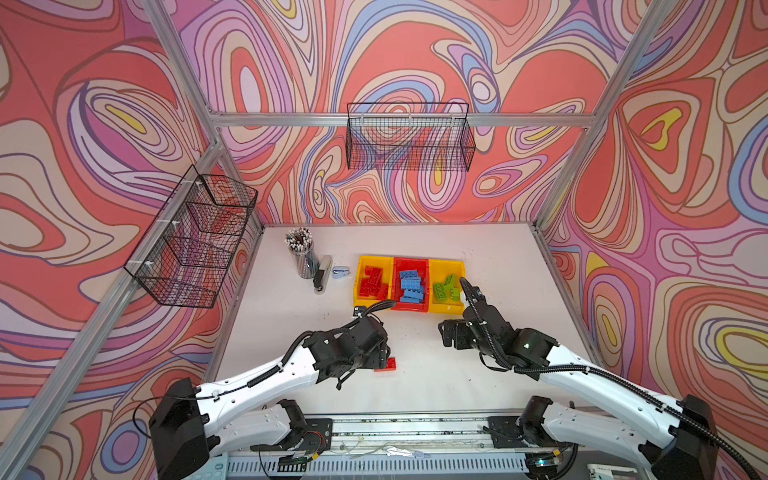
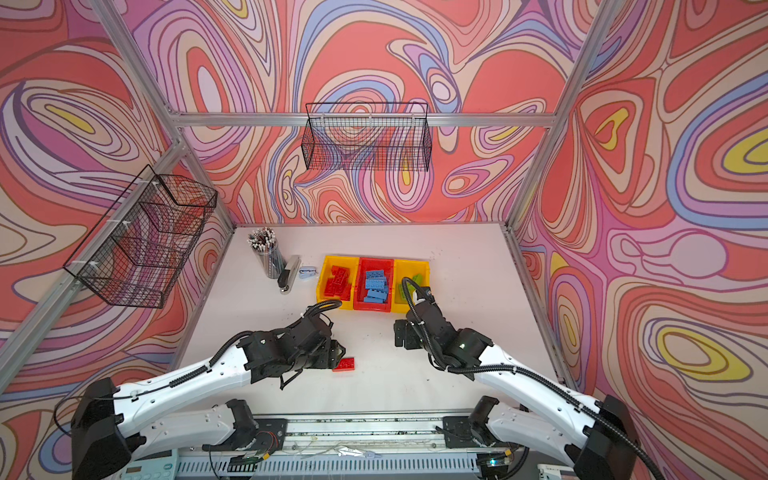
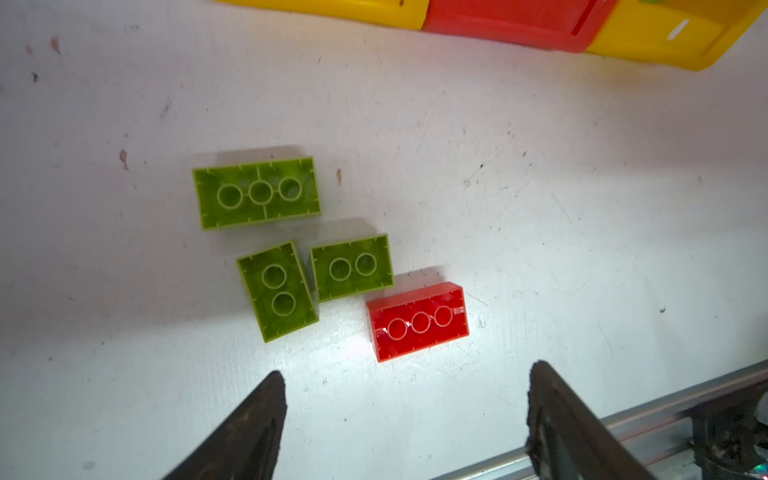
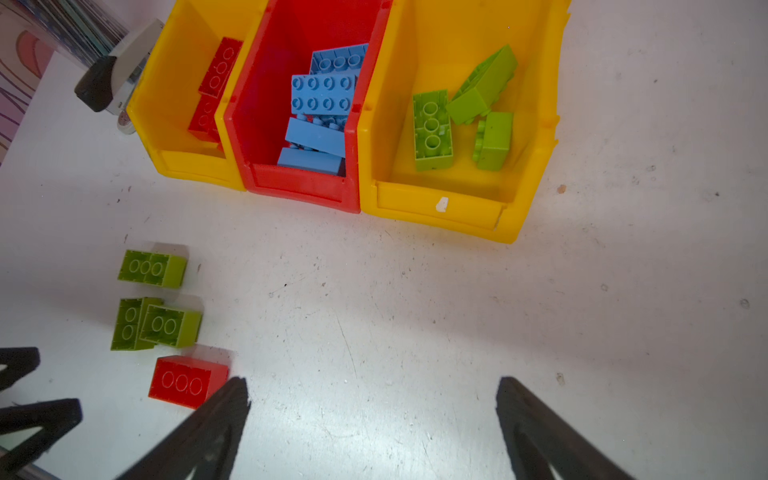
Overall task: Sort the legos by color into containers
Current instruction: 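Close the left gripper on the last red brick and lift it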
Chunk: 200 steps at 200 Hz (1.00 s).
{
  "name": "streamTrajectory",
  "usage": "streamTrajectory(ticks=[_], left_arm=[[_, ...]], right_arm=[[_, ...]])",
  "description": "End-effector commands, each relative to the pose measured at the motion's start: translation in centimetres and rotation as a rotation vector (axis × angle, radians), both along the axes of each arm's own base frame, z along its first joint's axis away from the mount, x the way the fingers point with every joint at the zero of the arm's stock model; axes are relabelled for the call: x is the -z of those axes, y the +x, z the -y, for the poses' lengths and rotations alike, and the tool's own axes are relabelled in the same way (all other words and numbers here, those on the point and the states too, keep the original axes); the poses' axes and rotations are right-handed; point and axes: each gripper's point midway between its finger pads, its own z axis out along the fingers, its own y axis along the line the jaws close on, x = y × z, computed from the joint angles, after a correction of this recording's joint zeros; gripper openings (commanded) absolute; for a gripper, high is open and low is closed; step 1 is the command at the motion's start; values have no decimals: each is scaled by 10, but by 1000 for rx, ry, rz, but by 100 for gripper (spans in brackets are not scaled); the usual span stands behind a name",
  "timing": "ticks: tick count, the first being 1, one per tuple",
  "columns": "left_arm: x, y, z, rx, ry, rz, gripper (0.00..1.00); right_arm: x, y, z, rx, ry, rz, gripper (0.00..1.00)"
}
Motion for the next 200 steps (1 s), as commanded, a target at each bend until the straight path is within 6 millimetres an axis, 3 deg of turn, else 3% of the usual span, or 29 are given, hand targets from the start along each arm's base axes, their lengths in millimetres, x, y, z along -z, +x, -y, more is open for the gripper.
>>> streamTrajectory(ticks=[1,76,169,200], left_arm=[[0,5,9,-97,-54,21,79],[32,9,32,-70,-1,-62,80],[71,7,39,-70,78,-145,80],[81,6,44,-52,104,-173,72]], right_arm=[[-1,-4,2,9,23,0,98],[-8,-17,21,43,35,18,98],[3,-14,17,29,23,8,98],[9,-14,16,23,16,1,98]])
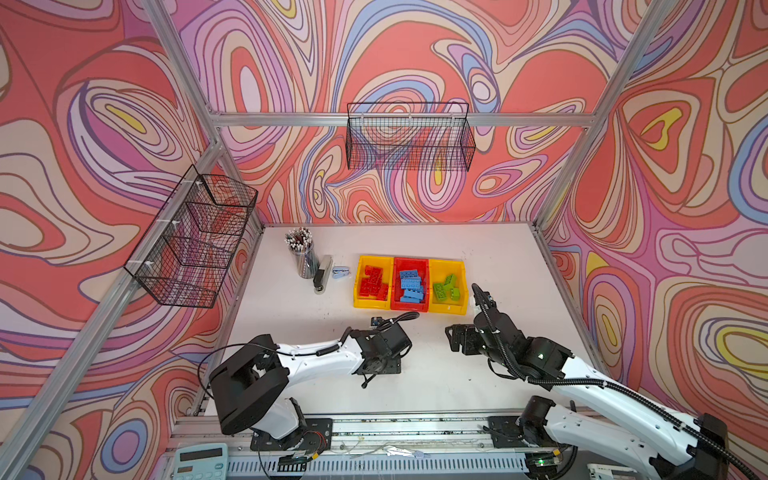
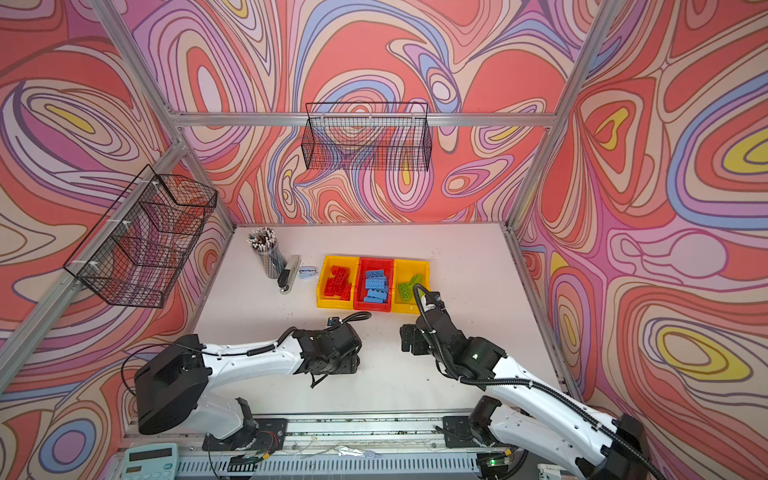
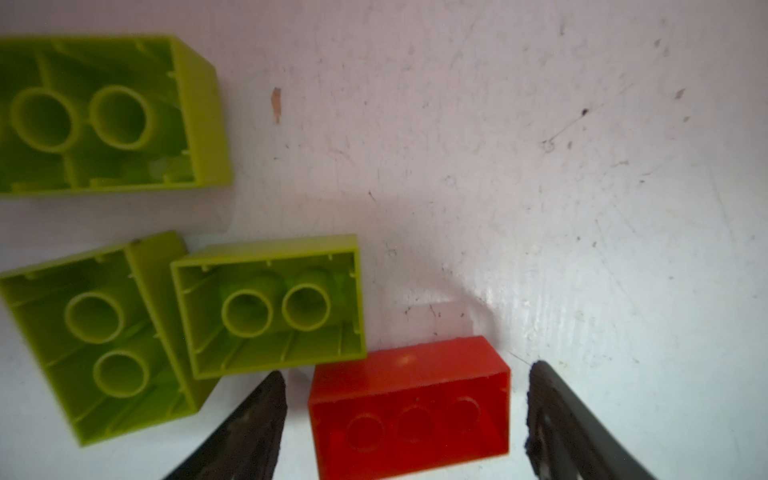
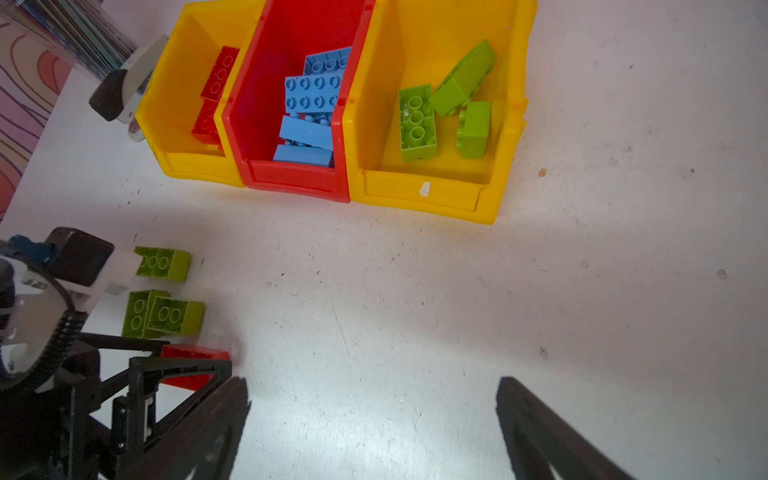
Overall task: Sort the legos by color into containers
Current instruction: 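Close the left gripper on the last red brick and lift it, then carry the red brick to the yellow bin by the stapler and release it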
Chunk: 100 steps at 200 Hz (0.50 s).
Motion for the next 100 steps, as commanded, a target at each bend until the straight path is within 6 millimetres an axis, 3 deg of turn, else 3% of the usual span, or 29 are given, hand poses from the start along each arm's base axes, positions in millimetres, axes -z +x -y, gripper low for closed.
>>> streamTrajectory(ticks=[1,30,56,100], left_arm=[[0,3,9,-2,-8,-12,71],[1,-2,7,13,19,-43,48],[-14,-2,-1,17,42,-27,26],[-60,11,-9,32,75,69,24]], right_arm=[[6,0,0,3,-7,-2,98],[6,1,0,4,-9,1,98],[5,1,0,3,-4,8,98],[2,2,-1,-3,-1,17,98]])
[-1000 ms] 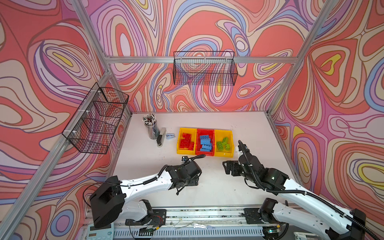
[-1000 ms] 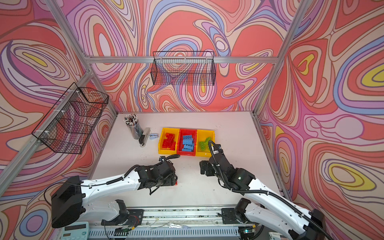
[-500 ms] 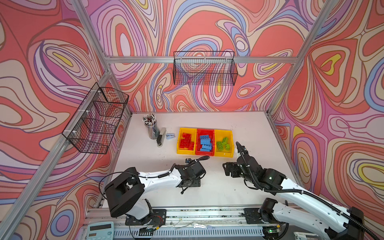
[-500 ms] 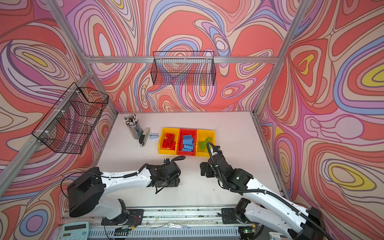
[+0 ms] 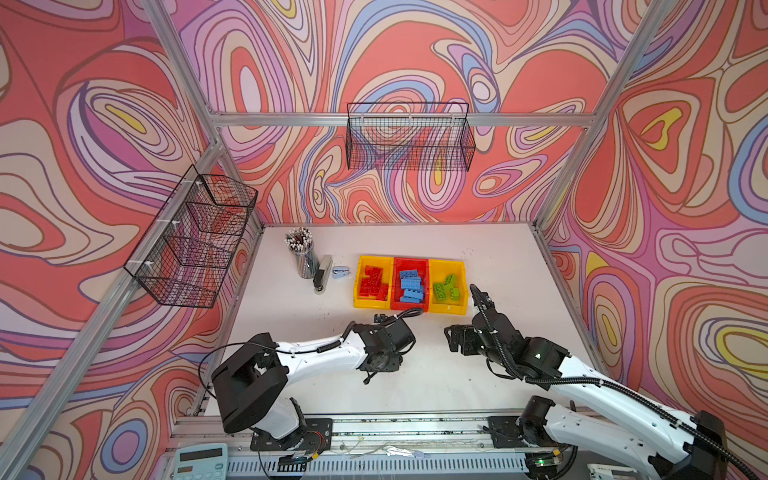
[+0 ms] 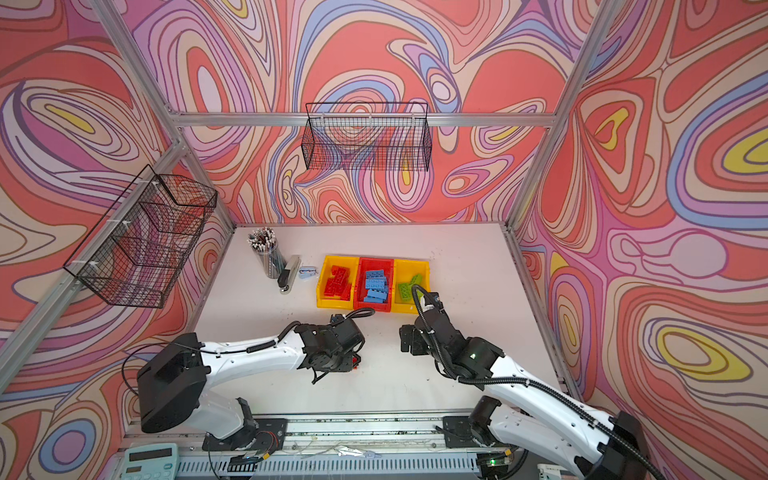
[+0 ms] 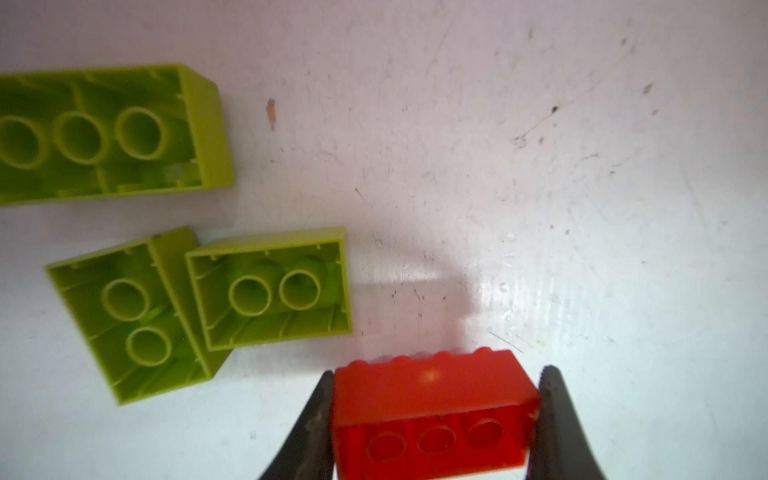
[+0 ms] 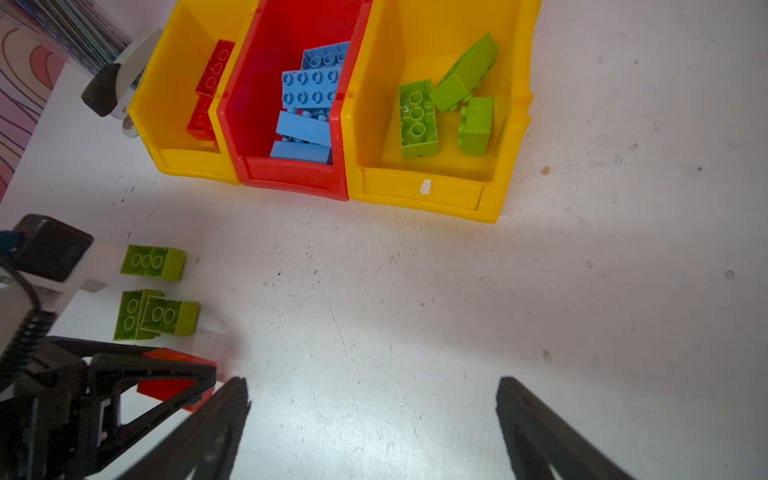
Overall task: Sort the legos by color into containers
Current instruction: 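Carry the red brick to the yellow bin by the stapler and release it, then move the left gripper down over the lime-green bricks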
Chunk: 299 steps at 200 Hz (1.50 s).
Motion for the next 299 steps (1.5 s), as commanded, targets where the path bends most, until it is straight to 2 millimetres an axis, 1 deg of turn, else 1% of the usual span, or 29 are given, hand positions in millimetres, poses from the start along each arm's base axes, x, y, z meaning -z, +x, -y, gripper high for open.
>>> streamTrajectory(ticks=[1,19,34,57,81,97,116,134,157,183,196,214,223,229,250,263,279,299], left_arm=[[-32,9,-11,7,54,69,24],[-47,17,-10,21,70,105,25],[-56,25,-11,30,86,124,26],[-69,47,-15,21,89,154,26],[-86,86,-26,-28,50,205,26],[-97,117,-33,-65,22,233,26],[-108,151,-40,-94,29,257,26],[-108,179,-42,-106,26,251,27],[-99,210,-42,-115,3,222,28],[-82,237,-40,-130,-20,175,28],[-80,249,-38,-128,-18,183,29],[-74,262,-39,-132,-2,171,29],[-74,268,-39,-133,-1,172,33],[-74,270,-39,-135,4,175,37],[-76,275,-41,-134,18,179,62],[-80,275,-42,-133,19,187,71],[-86,271,-43,-131,13,194,76],[-94,262,-44,-129,-14,208,77]], right_arm=[[0,1,0,-1,-1,14,98],[-1,0,1,-2,-4,15,98],[-3,0,1,-3,-5,21,98],[-9,1,2,-3,-8,28,98],[-15,1,3,-2,-7,38,98],[-17,2,2,-2,-4,40,98],[-18,2,2,-3,-6,38,98],[-18,2,4,3,-14,41,98],[-17,1,8,14,-25,41,98],[-14,1,9,20,-33,36,98],[-14,1,10,23,-34,32,98],[-14,2,8,22,-29,28,98],[-15,2,8,22,-31,28,98],[-15,2,8,25,-32,27,98],[-17,3,10,34,-38,29,98],[-19,3,11,38,-41,31,98],[-20,4,10,39,-44,31,98],[-21,6,8,35,-50,29,98]])
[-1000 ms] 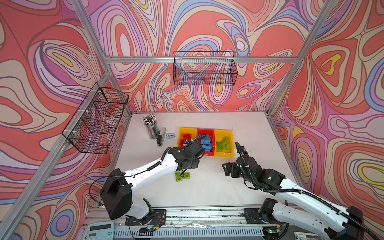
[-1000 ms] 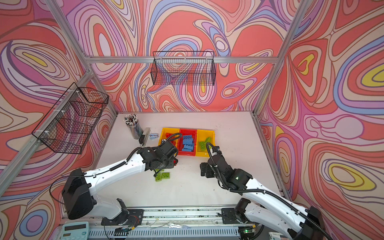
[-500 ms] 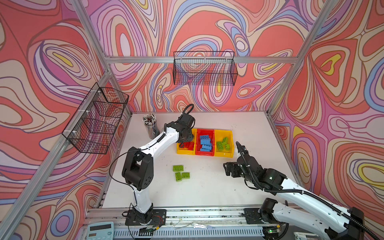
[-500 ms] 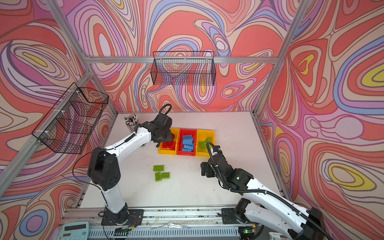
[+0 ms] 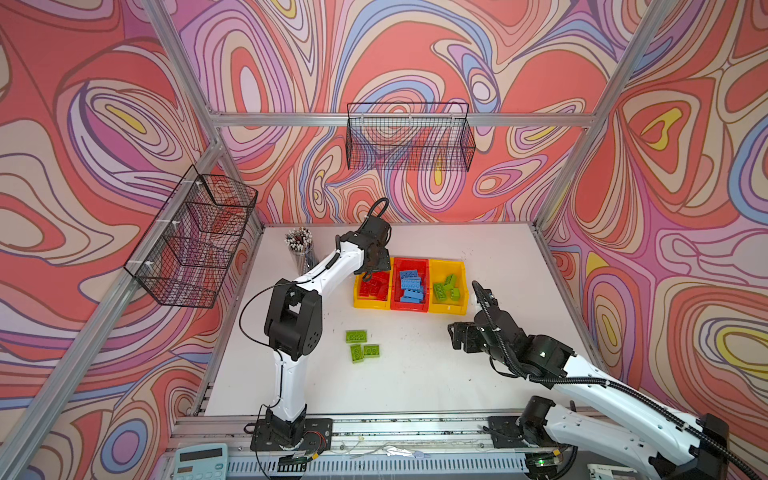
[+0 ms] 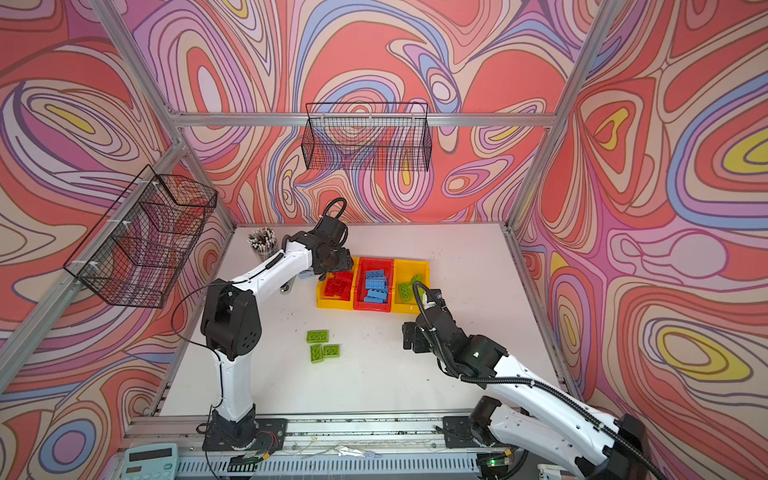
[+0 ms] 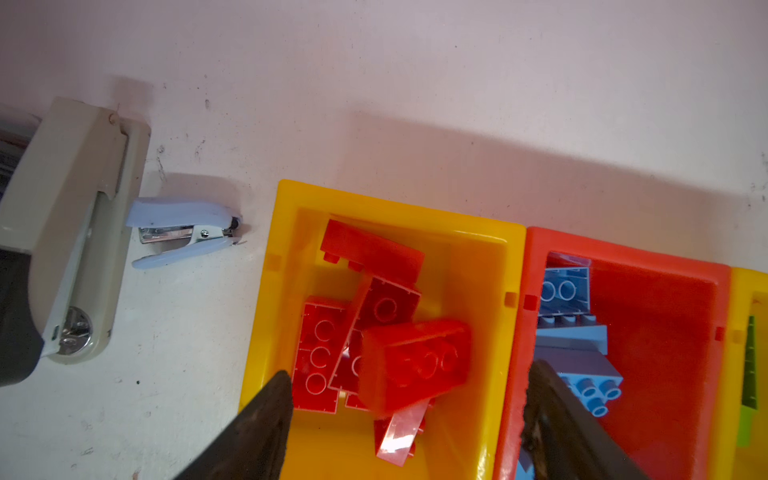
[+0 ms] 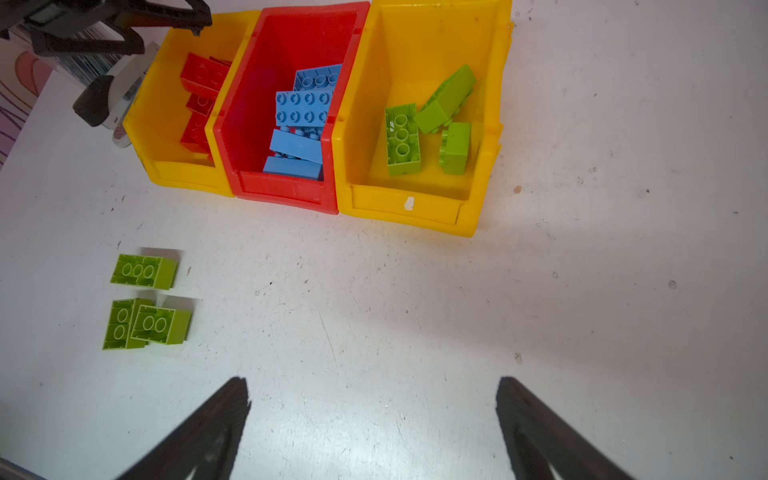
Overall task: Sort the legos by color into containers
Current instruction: 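Move the left gripper down over the lime-green bricks, then close the left gripper on a lime-green brick and lift it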
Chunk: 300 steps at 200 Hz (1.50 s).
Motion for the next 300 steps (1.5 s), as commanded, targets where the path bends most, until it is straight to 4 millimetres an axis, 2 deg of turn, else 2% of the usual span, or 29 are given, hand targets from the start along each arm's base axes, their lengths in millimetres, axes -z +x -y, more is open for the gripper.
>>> streamTrajectory(ticks=[1,23,44,64,90,102,120,153,200,235,300], left_arm=[[-18,-15,-8,9,-6,8,77],[-27,-34,-16,1,-29,19,77],[-27,-67,-28,-23,-55,26,77],[-17,-109,-43,-50,-65,20,78],[9,-163,-65,-85,-81,-19,78],[17,-181,-70,-94,-104,-30,79],[25,-197,-70,-84,-153,-27,81],[40,-204,-60,-23,-177,-67,83],[60,-197,-48,38,-122,-116,84],[75,-194,-49,41,-89,-144,84],[90,-192,-53,49,-29,-182,83]], right_arm=[[-5,2,1,20,-10,1,98],[-7,5,-1,17,-11,2,98],[-8,6,-5,9,-2,1,98],[-7,7,-9,-2,3,-3,98],[-4,9,-15,-19,-2,-17,98],[-3,10,-18,-24,0,-23,98],[-2,12,-24,-35,12,-29,98],[-1,14,-33,-43,45,-44,98],[1,10,-27,-18,46,-58,98],[-1,10,-25,-8,47,-58,98],[4,14,-31,-17,34,-71,98]])
